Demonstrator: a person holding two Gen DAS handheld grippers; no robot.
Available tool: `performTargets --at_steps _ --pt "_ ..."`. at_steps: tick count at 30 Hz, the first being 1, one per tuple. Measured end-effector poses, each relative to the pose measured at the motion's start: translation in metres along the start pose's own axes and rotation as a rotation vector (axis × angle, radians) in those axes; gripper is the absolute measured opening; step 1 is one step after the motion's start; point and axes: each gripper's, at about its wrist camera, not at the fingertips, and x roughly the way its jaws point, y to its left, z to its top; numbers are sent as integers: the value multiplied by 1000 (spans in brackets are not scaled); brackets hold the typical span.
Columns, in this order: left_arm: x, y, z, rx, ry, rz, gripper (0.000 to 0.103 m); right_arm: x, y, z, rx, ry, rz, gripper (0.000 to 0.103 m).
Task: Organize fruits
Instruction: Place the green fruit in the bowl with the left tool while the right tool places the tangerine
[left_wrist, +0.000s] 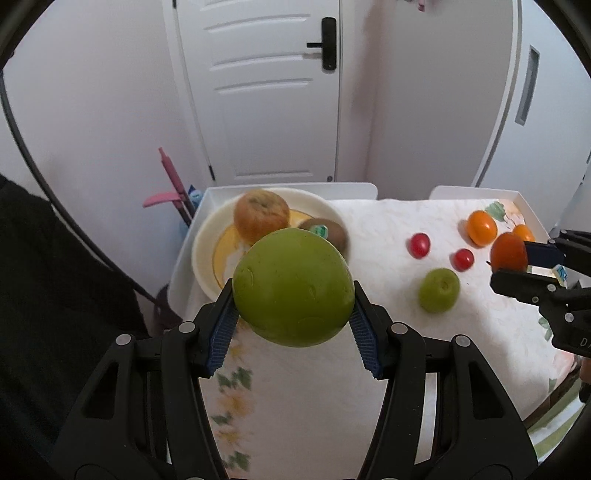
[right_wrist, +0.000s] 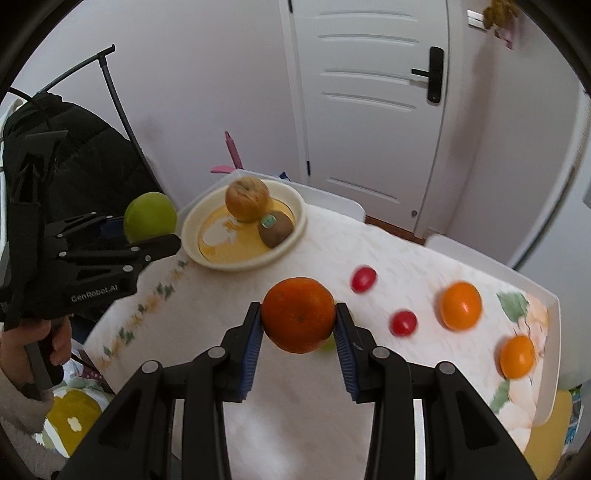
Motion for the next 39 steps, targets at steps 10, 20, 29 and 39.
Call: performTargets --at_steps 10,20,29,39 --pt "37 42 15 2 22 -4 61 45 23 42 -32 19 22 35" --pt "96 73 24 7 72 14 61 100 31 55 -37 87 52 35" --pt "133 87 24 31 112 -1 61 132 41 61 -58 128 80 35" --pt "131 97 27 -17 63 -58 103 145 41 59 -49 162 79 35"
